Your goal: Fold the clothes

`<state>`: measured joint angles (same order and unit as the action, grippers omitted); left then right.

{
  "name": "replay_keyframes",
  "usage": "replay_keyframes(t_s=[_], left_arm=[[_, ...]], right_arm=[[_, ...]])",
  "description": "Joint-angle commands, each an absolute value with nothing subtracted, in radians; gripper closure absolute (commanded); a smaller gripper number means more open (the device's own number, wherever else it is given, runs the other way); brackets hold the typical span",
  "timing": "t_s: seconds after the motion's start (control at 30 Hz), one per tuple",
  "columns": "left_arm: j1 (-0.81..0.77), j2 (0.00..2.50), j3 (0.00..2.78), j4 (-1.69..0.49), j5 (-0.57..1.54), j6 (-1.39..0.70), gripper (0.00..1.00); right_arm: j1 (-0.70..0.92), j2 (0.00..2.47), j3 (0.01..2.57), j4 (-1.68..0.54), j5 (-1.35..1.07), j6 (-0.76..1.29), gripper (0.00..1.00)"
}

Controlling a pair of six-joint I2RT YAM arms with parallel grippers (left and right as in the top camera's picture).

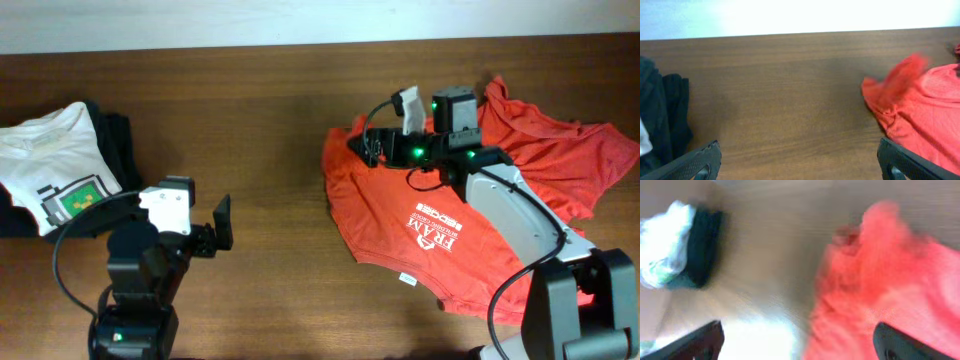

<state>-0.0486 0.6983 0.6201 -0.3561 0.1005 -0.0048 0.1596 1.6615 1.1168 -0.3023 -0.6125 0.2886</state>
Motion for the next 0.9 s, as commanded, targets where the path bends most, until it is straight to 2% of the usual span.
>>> replay_keyframes(t_s=[0.0,0.1,0.17,0.27,0.33,0.63,0.8,0.87], left_arm=[[-0.052,0.706,0.638,-0.316,0.163,-0.015,0.01],[-0.052,0.714,0.638,-0.281,0.253,-0.017,0.01],[-0.052,0.76,0.638,-0.284,0.318,-0.125,0.01],[-0.063,0.882,0.638,-0.283,0.451,-0.128,0.01],[-0.127,1.017,0.638,-0.271,0.469,-0.162,0.01],[-0.467,1.593,0.641,0.054,0.474,-0.349,0.01],[-0.58,1.754,0.645,0.274,0.41,-0.438,0.01],[-0.624,1.792,0.645,0.345,0.321,-0.442,0.01]], right_arm=[[0.095,1.605,1.172,-0.543,-0.245,0.259,0.01],[-0.001,1.48,1.197,-0.805,-0.039,0.259,0.01],[-0.08,1.401,1.197,-0.91,-0.048,0.26,0.01],[-0.157,1.337,1.197,-1.029,-0.055,0.259,0.01],[-0.206,1.317,1.197,-1.108,-0.055,0.259,0.01],[-0.231,1.317,1.197,-1.188,-0.054,0.259,0.01],[-0.231,1.317,1.197,-1.199,-0.055,0.259,0.01],[-0.231,1.317,1.197,-1.201,-0.055,0.259,0.01]])
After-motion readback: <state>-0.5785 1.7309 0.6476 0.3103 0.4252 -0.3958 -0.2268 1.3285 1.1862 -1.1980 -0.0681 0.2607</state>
